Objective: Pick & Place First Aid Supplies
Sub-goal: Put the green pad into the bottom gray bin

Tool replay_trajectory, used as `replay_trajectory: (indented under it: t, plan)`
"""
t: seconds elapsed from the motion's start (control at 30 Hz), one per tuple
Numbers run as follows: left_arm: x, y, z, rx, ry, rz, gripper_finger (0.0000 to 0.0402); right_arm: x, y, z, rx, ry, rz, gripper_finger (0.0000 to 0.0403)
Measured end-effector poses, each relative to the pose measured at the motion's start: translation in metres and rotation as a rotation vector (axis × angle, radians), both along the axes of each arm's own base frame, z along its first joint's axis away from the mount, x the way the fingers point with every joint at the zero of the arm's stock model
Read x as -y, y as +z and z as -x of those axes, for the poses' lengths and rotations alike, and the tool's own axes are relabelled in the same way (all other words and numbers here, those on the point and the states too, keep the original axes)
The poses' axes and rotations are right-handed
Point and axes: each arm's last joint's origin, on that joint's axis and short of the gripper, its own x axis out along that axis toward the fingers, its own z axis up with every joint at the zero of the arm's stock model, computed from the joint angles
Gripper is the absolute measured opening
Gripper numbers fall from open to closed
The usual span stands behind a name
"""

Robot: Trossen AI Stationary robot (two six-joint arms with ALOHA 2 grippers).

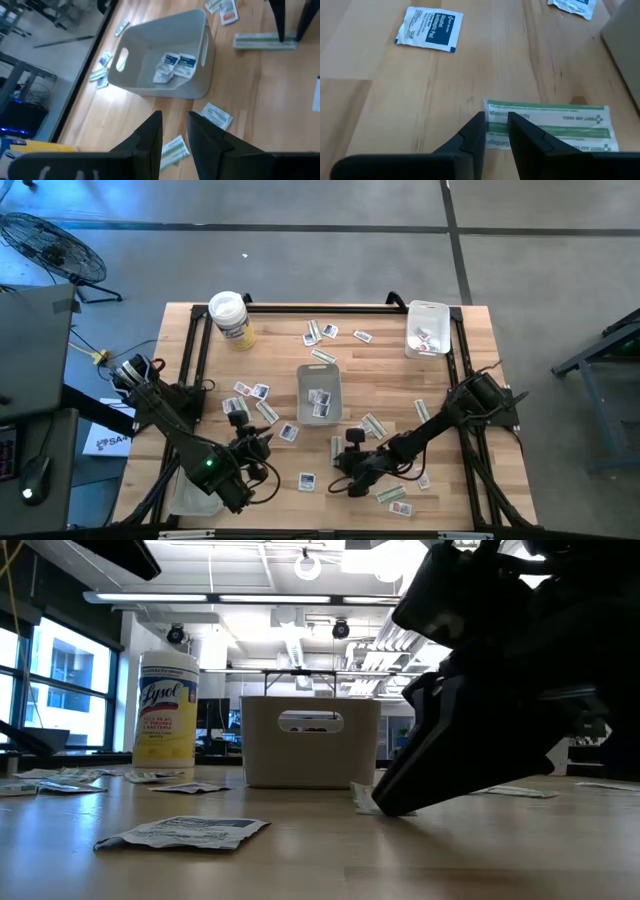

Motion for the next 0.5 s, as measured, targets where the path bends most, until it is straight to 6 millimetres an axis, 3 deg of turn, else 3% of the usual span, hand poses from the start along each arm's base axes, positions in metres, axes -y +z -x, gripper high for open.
replay_trajectory:
  t: [0.27, 0.5]
  plan:
    - [0.0, 0.001, -0.001, 0.033, 0.002, -0.021, 0.0085, -0.005, 0.009, 0.002, 0.047, 0.031, 0.042, 0.0046]
    - [0.001, 0.002, -0.002, 0.07, 0.004, -0.028, 0.0085, -0.007, 0.011, 0.005, 0.047, 0.035, 0.035, 0.0072]
